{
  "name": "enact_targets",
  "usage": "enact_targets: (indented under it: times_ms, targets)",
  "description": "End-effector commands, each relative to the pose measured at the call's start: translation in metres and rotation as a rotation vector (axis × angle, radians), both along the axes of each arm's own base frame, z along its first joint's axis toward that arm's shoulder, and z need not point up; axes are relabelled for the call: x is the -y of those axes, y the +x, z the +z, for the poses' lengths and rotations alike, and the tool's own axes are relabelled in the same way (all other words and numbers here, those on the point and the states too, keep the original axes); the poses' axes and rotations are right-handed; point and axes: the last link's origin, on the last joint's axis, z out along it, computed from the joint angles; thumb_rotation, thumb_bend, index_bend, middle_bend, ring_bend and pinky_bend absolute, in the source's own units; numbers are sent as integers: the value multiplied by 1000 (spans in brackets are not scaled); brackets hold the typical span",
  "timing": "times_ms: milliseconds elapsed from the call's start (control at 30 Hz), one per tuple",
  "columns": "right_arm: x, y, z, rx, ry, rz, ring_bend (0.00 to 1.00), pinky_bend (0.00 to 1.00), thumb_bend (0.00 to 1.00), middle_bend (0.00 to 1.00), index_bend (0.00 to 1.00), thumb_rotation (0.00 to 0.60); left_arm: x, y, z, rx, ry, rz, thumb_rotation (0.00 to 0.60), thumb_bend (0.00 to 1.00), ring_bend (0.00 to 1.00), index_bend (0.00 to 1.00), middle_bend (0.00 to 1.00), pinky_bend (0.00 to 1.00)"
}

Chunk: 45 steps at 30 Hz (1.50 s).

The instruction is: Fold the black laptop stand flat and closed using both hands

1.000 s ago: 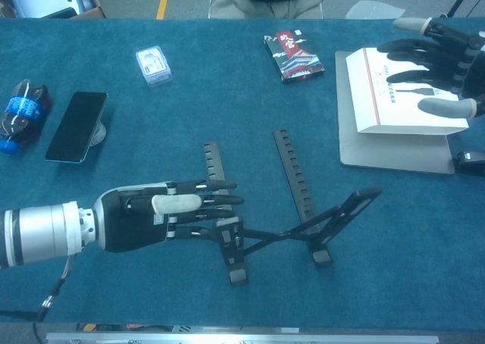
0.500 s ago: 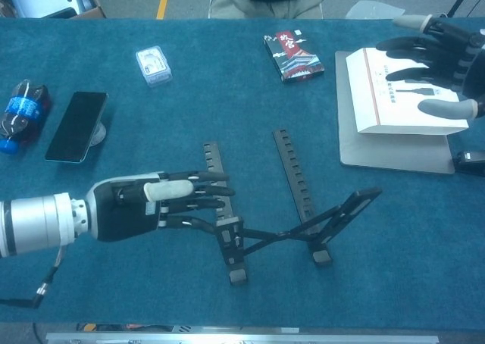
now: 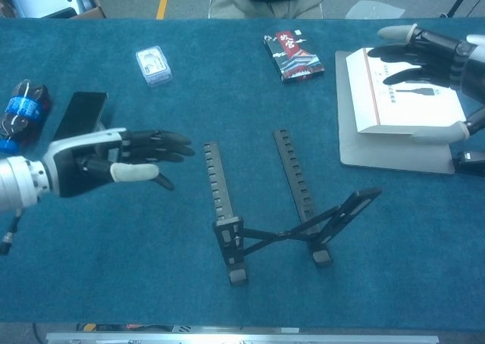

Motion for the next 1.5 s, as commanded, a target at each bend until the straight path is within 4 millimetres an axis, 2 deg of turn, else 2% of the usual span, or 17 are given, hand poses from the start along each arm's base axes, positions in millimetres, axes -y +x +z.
enact_targets:
  times_ms: [33, 300, 600, 800, 1067, 1500]
  targets:
    - [-1, 1, -1, -12, -5, -13, 14, 147, 50, 102, 0, 600, -14, -12, 17, -88, 127, -64, 494, 201, 64, 152, 131, 265]
    - [-4, 5, -3, -103, -41, 22, 14, 147, 0, 98, 0, 600, -27, -28, 34, -265, 411, -266, 498, 201, 64, 153, 131, 262]
    - [-12, 21, -9, -198, -48, 79, 0, 136, 0, 58, 0, 600, -29, -40, 48, -463, 632, -423, 500, 201, 64, 153, 131, 251]
    - [-18, 34, -16, -199, -14, 101, 0, 106, 0, 41, 0, 600, -27, -51, 56, -631, 769, -529, 502, 201, 64, 153, 131, 223]
    - [-24, 46, -21, -187, 17, 137, 0, 102, 0, 36, 0, 600, -21, -60, 64, -708, 816, -533, 511, 201, 64, 153, 130, 207]
    - [-33, 45, -8, -210, 8, 155, 0, 102, 0, 36, 0, 600, -13, -71, 68, -741, 788, -512, 509, 201, 64, 152, 124, 198]
